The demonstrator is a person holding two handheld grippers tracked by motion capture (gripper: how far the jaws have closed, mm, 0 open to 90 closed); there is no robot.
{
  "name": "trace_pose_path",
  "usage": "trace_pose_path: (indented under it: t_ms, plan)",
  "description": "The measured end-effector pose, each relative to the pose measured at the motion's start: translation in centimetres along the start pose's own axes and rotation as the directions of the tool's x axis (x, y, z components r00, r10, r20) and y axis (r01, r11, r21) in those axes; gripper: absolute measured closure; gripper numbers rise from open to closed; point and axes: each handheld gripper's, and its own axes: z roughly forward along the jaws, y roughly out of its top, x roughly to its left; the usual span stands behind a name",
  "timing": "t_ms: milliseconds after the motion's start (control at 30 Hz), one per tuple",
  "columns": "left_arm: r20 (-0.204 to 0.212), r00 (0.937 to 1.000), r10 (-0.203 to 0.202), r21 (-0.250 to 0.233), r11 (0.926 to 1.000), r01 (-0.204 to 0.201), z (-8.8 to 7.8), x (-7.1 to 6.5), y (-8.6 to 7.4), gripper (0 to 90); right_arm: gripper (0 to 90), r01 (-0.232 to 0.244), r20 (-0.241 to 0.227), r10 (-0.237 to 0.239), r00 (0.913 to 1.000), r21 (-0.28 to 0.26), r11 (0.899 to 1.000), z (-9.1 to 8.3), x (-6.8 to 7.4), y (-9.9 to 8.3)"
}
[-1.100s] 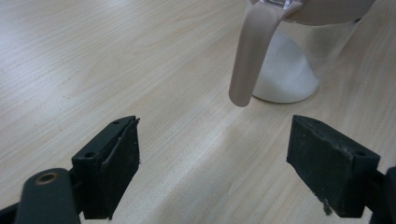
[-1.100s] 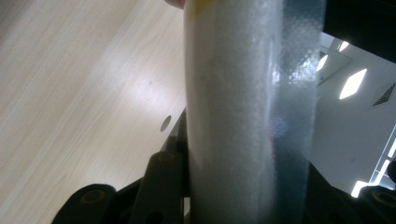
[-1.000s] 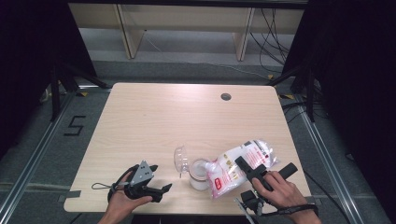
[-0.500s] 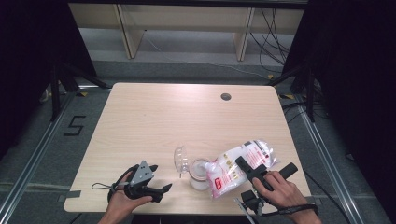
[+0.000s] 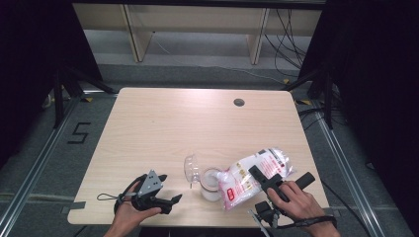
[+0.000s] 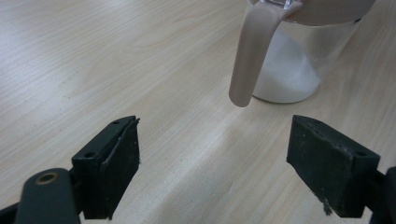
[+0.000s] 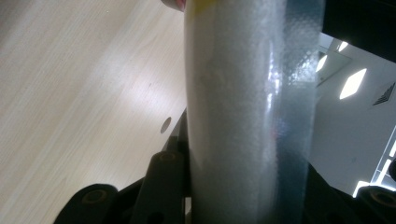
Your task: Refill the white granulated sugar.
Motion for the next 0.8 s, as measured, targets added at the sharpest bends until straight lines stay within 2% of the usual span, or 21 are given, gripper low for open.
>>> trace_pose_path:
  t_ms: [333,433,600,667,700,800]
  plan:
    - [0.004,1.0,0.0,-0.005,1.0,0.0,0.0,0.05,0.01,16.7,74.3,0.0,0.003,0.0,1.0,-0.002,1.0,-0.06,-0.02,0.01]
    - [0.006,0.9999,0.011,0.007,0.9999,-0.011,-0.07,0.17,0.01,16.7,74.3,0.0,0.002,0.0,1.0,-0.003,1.0,-0.06,-0.02,0.01]
    - [0.006,1.0,-0.005,-0.005,1.0,0.005,-0.01,0.04,0.01,16.7,74.4,-0.01,0.002,0.01,0.9999,-0.001,1.0,-0.17,-0.04,-0.02]
    - [0.006,0.9999,0.014,0.007,0.9999,-0.014,-0.09,0.18,0.02,16.7,74.4,-0.01,0.007,0.01,0.9999,-0.002,1.0,-0.19,-0.04,-0.02]
    - [0.005,1.0,0.0,-0.005,1.0,0.0,0.0,0.07,0.0,16.7,74.4,-0.006,-0.004,0.006,1.0,0.002,1.0,-0.23,-0.12,0.0]
    - [0.007,1.0,-0.002,-0.004,1.0,0.002,0.01,0.07,0.0,16.7,74.4,-0.004,-0.004,0.004,1.0,-0.001,1.0,-0.2,-0.13,0.02]
